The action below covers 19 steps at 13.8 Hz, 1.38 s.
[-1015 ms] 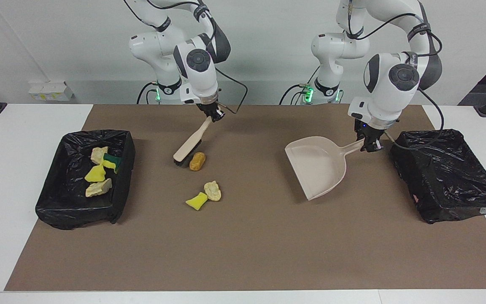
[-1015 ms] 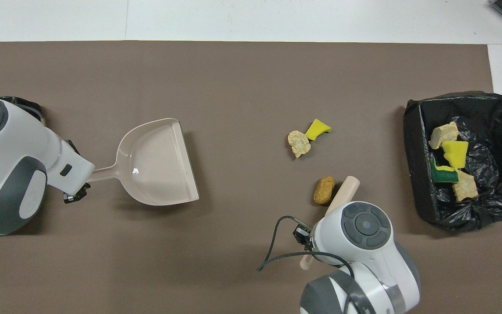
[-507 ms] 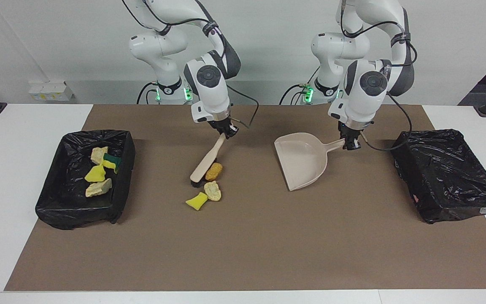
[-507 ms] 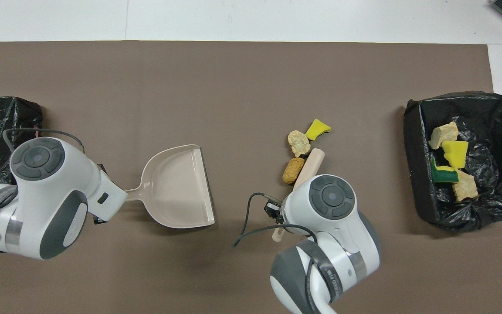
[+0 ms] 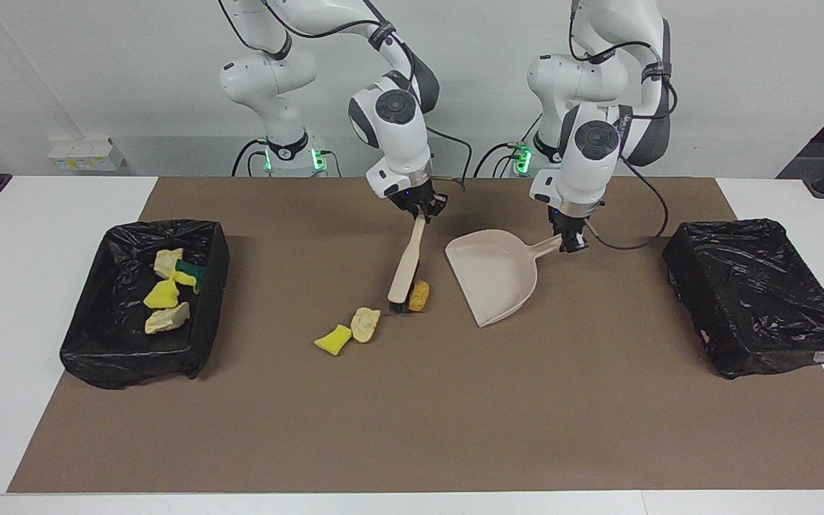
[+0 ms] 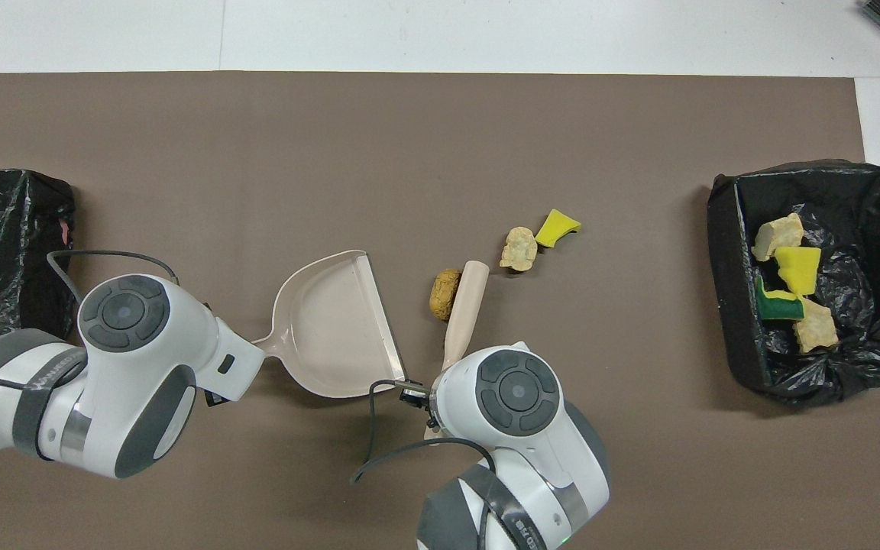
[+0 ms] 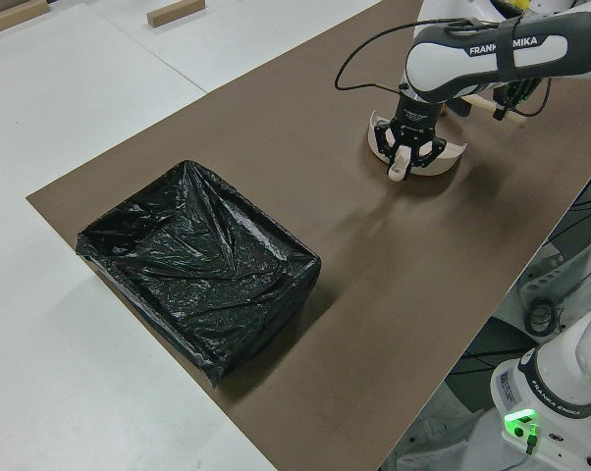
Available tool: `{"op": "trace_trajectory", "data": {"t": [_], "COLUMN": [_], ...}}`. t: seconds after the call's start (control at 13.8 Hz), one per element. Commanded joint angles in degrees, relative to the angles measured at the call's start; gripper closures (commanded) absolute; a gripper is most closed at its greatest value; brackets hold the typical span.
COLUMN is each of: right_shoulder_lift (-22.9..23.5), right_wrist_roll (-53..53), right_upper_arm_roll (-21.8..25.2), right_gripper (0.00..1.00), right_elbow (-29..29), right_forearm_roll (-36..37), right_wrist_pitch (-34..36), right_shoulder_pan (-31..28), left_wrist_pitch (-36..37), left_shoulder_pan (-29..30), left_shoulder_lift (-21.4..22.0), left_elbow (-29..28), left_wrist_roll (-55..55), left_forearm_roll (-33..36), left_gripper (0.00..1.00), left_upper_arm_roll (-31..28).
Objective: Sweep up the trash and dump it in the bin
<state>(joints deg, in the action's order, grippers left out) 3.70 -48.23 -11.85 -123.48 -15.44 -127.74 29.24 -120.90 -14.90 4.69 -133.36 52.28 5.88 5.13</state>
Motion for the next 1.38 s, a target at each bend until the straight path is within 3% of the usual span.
{"op": "trace_trajectory", "data": {"t": [0.0,0.29,0.72,1.3], "right_shoulder_lift": [-0.2,1.0,-1.5,3.1], "right_wrist_roll": [7.0,10.0,12.9,40.5], "right_upper_arm_roll": [-0.2,-0.2,0.5,0.3], "right_gripper": [1.00,1.00,1.00,1.00], "right_elbow": [0.2,3.3,4.7,7.2], "right_forearm_roll": [-2.8,-2.8,-1.6,13.8], "right_wrist_pitch": [-1.2,-1.6,0.6,3.9], "right_shoulder_pan": [0.6,1.8,-2.9,-24.9], "left_wrist_pitch": [-2.4,-2.1,-2.1,-2.4], "left_shoulder_pan": [-1.4,-1.0,-0.7,-0.5], "left_shoulder_lift": [1.6,1.6,1.5,1.0], "left_elbow": [-2.5,-2.4,-2.3,-1.8], "left_wrist_roll": [-2.1,-2.0,-2.1,-1.4], "left_forearm_roll": [0.7,0.7,0.7,0.7], "left_gripper": [1.00,1.00,1.00,1.00], "left_upper_arm_roll": [-0.7,-0.7,-0.7,-0.7]}}
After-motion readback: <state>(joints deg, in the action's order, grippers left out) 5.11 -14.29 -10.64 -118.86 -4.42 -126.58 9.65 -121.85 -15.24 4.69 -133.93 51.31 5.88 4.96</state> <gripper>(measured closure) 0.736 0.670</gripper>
